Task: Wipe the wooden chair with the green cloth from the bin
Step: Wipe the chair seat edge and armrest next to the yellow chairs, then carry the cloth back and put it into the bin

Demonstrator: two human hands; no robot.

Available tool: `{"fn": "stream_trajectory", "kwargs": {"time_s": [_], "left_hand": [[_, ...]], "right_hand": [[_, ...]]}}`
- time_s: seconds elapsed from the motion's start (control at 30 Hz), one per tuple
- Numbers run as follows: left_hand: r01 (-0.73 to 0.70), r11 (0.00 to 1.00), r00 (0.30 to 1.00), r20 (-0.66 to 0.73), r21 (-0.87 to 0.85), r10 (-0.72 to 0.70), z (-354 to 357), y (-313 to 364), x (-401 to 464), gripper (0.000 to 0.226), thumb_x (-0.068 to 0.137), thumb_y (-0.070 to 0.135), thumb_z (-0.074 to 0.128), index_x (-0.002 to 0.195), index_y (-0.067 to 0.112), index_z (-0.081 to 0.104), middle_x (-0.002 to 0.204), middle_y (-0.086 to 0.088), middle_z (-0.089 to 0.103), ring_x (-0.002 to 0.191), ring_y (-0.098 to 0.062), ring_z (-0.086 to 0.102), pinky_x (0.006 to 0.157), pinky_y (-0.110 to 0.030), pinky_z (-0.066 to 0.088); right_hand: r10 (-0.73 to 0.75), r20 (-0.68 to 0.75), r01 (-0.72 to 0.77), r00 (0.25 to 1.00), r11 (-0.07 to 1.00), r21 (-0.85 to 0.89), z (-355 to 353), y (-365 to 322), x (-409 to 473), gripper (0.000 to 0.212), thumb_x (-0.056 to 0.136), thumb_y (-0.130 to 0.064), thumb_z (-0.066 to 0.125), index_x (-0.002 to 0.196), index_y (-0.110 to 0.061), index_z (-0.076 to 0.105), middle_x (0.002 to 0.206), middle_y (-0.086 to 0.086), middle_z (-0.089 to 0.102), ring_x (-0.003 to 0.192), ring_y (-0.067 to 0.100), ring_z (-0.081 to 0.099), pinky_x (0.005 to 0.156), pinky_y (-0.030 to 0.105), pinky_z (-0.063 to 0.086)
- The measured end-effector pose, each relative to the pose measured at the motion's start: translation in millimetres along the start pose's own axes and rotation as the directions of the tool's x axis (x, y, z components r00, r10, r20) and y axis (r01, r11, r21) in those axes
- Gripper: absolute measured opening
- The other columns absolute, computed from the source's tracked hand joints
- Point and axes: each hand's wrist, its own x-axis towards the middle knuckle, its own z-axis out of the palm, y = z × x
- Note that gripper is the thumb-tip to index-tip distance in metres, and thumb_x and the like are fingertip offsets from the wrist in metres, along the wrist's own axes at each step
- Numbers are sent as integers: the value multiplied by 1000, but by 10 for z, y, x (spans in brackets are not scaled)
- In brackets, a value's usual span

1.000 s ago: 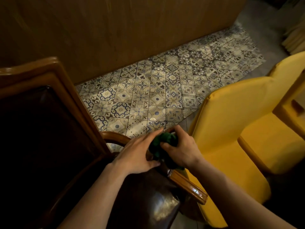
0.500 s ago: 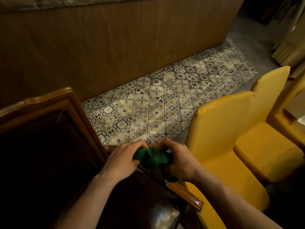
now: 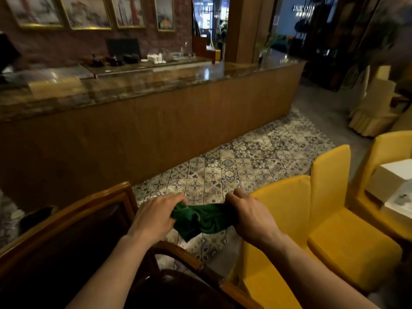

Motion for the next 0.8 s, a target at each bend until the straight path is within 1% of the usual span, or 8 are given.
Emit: {"fn": "stream_trajectory", "kwargs": {"time_s": [0.1, 0.2, 0.37, 0.47, 0.57, 0.67, 0.7, 0.8], "left_hand": [[-5, 999, 997, -71, 38, 8, -279, 192, -11, 44, 81, 5, 74, 99, 42, 60, 103, 22, 66, 98, -7, 64, 81, -36, 53], [8, 997, 994, -111, 75, 0, -507, 420, -67, 43, 82, 8, 74, 95, 45, 55, 99, 23, 66, 95, -8, 65, 71, -32, 47], [59, 991, 980, -196, 120, -35, -785, 764, -275, 45, 82, 8, 73, 96, 46, 54, 98, 20, 66, 92, -11, 64, 67, -32, 41], [112, 982, 970, -231, 151, -75, -954, 894, -493, 42, 83, 10, 72, 95, 45, 52, 96, 21, 64, 90, -11, 64, 66, -33, 41], [206, 965, 948, -277, 162, -156, -1157, 919, -846, 36, 85, 11, 68, 96, 42, 53, 96, 18, 65, 92, -15, 65, 67, -36, 45], [334, 928, 908, -320, 165, -270, -1380, 854, -1402, 37, 84, 10, 68, 98, 40, 54, 99, 15, 66, 95, -19, 65, 76, -43, 52], [377, 911, 891, -332, 166, -309, -1459, 825, -1635, 37, 83, 8, 69, 99, 40, 55, 101, 13, 67, 95, -20, 65, 77, -43, 52], [536, 826, 804, -406, 176, -435, -1711, 712, -2450, 39, 80, 7, 69, 96, 40, 56, 98, 15, 68, 92, -19, 65, 67, -35, 44]], "right_hand": [[-10, -35, 9, 999, 999, -35, -307, -39, 26, 25, 87, -11, 68, 104, -18, 51, 99, 3, 51, 75, 26, 57, 56, 39, 44], [-31, -56, 28, 998, 999, -45, -583, -50, 1, 23, 89, -11, 66, 106, -18, 53, 98, 4, 52, 74, 26, 58, 55, 37, 42], [-103, -105, 100, 989, 994, -33, -981, -42, -69, 22, 87, -12, 67, 103, -19, 56, 98, 5, 57, 78, 29, 60, 61, 44, 53], [-168, -109, 166, 980, 986, -24, -1126, -126, -61, 23, 85, -12, 68, 103, -22, 55, 98, 4, 57, 79, 29, 60, 62, 44, 53], [-269, -102, 271, 958, 963, 6, -1202, -383, -15, 24, 84, -14, 69, 100, -26, 55, 95, 0, 54, 77, 28, 59, 62, 44, 54], [-385, -82, 390, 919, 919, 56, -1231, -869, -23, 23, 84, -17, 69, 98, -28, 54, 94, -3, 53, 75, 26, 60, 60, 41, 53], [-425, -76, 431, 902, 900, 74, -1230, -1073, -48, 23, 84, -18, 69, 99, -28, 55, 95, -3, 53, 76, 26, 61, 61, 42, 53], [-570, -55, 572, 820, 810, 131, -1219, -1799, -217, 25, 84, -16, 68, 103, -28, 56, 100, -2, 55, 80, 28, 62, 64, 43, 54]]}}
